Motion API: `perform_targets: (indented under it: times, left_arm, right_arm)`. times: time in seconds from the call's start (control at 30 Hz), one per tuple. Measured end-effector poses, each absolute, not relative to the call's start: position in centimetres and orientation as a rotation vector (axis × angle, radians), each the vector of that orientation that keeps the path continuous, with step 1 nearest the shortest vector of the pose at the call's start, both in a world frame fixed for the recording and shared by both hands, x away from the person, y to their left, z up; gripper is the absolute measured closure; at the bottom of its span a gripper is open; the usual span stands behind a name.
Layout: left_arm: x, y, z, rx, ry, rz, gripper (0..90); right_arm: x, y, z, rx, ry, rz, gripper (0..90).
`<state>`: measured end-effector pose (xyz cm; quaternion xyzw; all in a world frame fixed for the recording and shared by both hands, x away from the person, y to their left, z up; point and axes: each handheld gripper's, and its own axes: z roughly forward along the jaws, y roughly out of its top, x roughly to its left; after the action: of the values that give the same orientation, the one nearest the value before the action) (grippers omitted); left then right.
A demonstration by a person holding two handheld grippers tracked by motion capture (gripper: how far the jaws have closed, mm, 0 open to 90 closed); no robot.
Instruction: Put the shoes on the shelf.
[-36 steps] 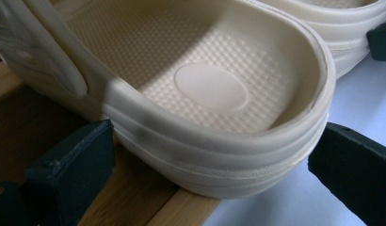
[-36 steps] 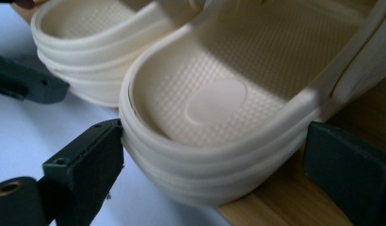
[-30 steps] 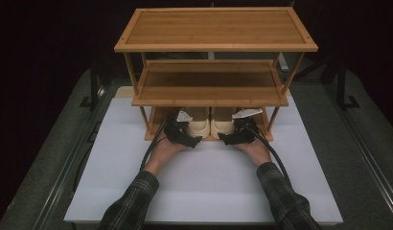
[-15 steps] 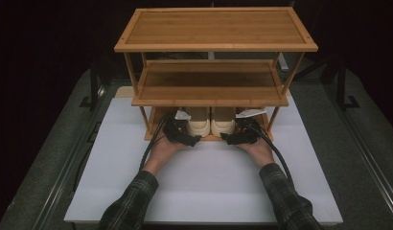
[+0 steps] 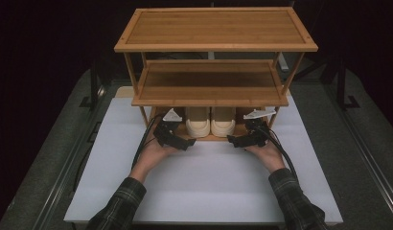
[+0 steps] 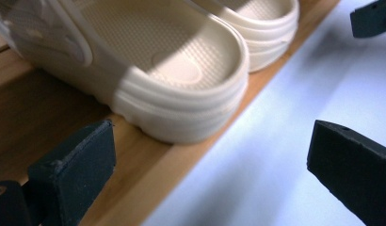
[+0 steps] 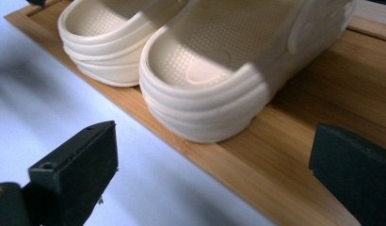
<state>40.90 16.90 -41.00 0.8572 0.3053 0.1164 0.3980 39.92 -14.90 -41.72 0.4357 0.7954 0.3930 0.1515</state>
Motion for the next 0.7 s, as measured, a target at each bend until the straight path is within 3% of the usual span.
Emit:
perform_targets:
  times: [0.7]
  left_arm:
    - [35.8, 22.8, -40.4, 2.166, 0.828, 0.355, 1.4]
  right_arm:
    - [34.6, -20.1, -41.7, 1.250, 2.221, 1.102, 1.7]
